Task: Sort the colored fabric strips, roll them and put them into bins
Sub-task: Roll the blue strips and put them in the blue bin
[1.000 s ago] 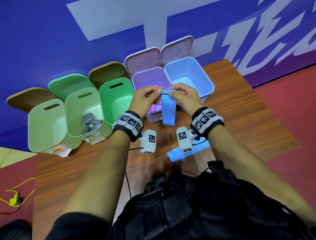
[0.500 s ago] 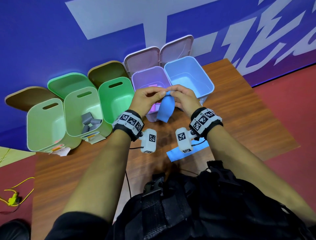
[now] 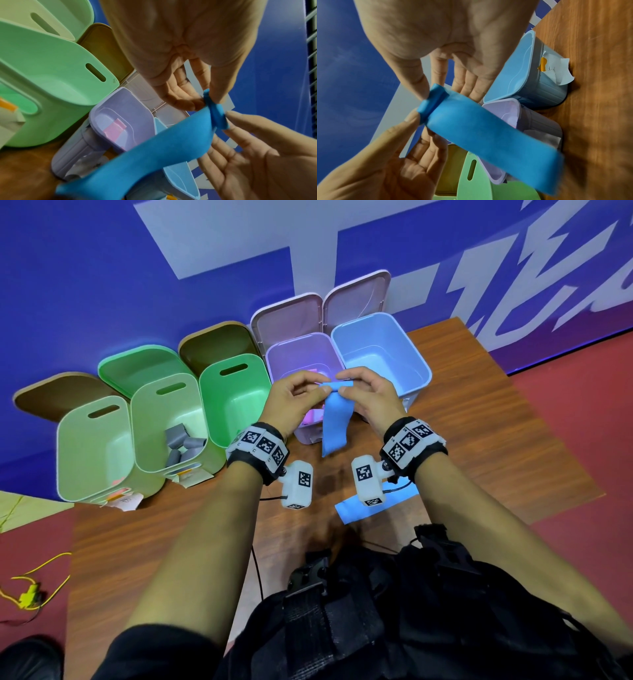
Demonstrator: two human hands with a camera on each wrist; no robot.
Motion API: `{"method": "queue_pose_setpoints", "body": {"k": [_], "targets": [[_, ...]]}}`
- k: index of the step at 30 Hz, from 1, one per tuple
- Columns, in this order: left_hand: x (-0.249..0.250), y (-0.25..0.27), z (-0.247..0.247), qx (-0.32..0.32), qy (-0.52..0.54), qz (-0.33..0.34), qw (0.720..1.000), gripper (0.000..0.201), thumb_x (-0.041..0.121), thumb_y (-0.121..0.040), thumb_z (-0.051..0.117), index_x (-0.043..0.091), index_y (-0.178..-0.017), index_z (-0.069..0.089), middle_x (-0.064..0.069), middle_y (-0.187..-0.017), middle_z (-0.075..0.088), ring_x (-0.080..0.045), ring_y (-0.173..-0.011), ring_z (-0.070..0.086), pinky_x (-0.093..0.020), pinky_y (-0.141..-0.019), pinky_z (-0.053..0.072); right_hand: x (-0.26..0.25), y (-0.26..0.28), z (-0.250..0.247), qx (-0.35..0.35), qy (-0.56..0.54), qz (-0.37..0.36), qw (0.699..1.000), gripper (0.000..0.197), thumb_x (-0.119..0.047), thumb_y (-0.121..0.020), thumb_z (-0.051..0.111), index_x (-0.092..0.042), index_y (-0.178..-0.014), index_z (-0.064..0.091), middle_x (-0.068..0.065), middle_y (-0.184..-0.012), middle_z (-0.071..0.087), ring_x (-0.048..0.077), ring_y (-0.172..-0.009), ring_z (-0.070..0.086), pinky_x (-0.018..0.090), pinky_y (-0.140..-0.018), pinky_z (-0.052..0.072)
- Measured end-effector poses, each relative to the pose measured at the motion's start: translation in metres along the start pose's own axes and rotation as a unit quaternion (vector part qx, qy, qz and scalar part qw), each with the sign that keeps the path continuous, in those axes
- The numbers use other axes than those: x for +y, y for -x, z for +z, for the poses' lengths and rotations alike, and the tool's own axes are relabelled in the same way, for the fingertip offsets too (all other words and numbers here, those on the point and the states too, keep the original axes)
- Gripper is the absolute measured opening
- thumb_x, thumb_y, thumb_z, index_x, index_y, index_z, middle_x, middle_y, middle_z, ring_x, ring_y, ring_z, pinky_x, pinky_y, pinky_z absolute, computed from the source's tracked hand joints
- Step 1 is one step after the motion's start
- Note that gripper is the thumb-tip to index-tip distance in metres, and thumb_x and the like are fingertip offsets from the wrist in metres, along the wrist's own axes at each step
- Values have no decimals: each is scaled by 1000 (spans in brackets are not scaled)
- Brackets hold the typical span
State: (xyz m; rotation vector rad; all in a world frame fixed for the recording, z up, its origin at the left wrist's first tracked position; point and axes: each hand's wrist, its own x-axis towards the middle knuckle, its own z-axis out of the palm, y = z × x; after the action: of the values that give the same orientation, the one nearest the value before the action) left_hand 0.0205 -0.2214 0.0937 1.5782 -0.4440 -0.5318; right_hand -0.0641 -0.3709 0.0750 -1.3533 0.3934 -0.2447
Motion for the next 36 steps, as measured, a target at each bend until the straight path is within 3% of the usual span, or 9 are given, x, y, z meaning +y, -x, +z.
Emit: {"method": "queue_pose_setpoints", "body": {"k": [3, 7, 12, 16, 19, 23, 27, 31, 36], "targets": [[1, 0, 0, 1, -12, 10, 1000, 18, -7, -86, 68, -1, -103, 69, 1, -76, 67, -11, -74, 63, -24, -78, 54, 1, -1, 1, 15, 15, 8, 1000, 15, -25, -84, 66, -19, -97, 71, 6, -92, 69, 24, -92, 64, 56, -96, 50], [0, 1, 1, 2, -15, 7, 1000, 19, -4, -86, 68, 6, -103, 70, -5, -88, 66, -15, -84, 65, -28, -83, 56, 3, -1, 1, 12, 37, -5, 999, 12, -26, -83, 69, -20, -93, 73, 8, -93, 71, 23, -92, 65, 56, -95, 50], [-2, 2, 2, 15, -18, -4, 1000, 6, 1, -89, 68, 4, -95, 68, -2, -77, 65, -11, -73, 64, -25, -75, 55, 4, -1, -2, 13, 48, -4, 999, 11, -23, -83, 71, -26, -93, 72, 5, -93, 70, 23, -91, 65, 42, -83, 51], [0, 2, 1, 23, -34, 11, 999, 14, -4, -85, 71, -2, -99, 69, -7, -93, 68, -9, -79, 66, -21, -77, 54, 7, -3, -2, 17, 32, 5, 999, 13, -22, -83, 71, -21, -96, 72, 5, -95, 71, 28, -99, 67, 43, -93, 54], [0, 2, 2, 24, -43, 14, 999, 17, -5, -84, 70, 0, -101, 69, -8, -99, 69, -6, -81, 67, -18, -77, 53, 6, -1, -3, 16, 37, -1, 999, 9, -12, -90, 68, -13, -98, 70, 5, -91, 70, 16, -86, 67, 33, -83, 55], [-5, 0, 3, 5, -21, -2, 1000, 14, 6, -89, 68, 7, -103, 68, -14, -96, 68, -23, -92, 69, -38, -89, 57, 2, -1, -5, 21, 55, -12, 998, 14, -5, -91, 68, -5, -106, 68, -1, -82, 67, 4, -72, 63, 16, -65, 48], [-5, 0, 6, 7, -32, 5, 999, 11, 1, -89, 67, 5, -99, 68, -7, -88, 69, -17, -84, 66, -37, -90, 57, 3, 1, -4, 13, 65, -18, 998, 16, -4, -89, 68, -10, -104, 69, -3, -87, 68, 9, -81, 64, 20, -74, 50], [-3, 1, 4, 5, -42, 15, 999, 19, -4, -86, 69, 3, -103, 70, -9, -102, 71, -14, -89, 67, -28, -87, 55, 9, 1, -5, 18, 48, -12, 999, 12, -20, -87, 70, -21, -98, 72, 4, -99, 69, 30, -102, 65, 40, -91, 57], [-2, 3, 4, 2, -35, 14, 999, 30, -1, -86, 70, 8, -115, 71, -12, -110, 72, -16, -96, 67, -27, -89, 54, 6, 3, -6, 24, 56, -14, 998, 9, -14, -93, 67, -21, -96, 71, 5, -94, 69, 21, -93, 65, 36, -85, 57]]}}
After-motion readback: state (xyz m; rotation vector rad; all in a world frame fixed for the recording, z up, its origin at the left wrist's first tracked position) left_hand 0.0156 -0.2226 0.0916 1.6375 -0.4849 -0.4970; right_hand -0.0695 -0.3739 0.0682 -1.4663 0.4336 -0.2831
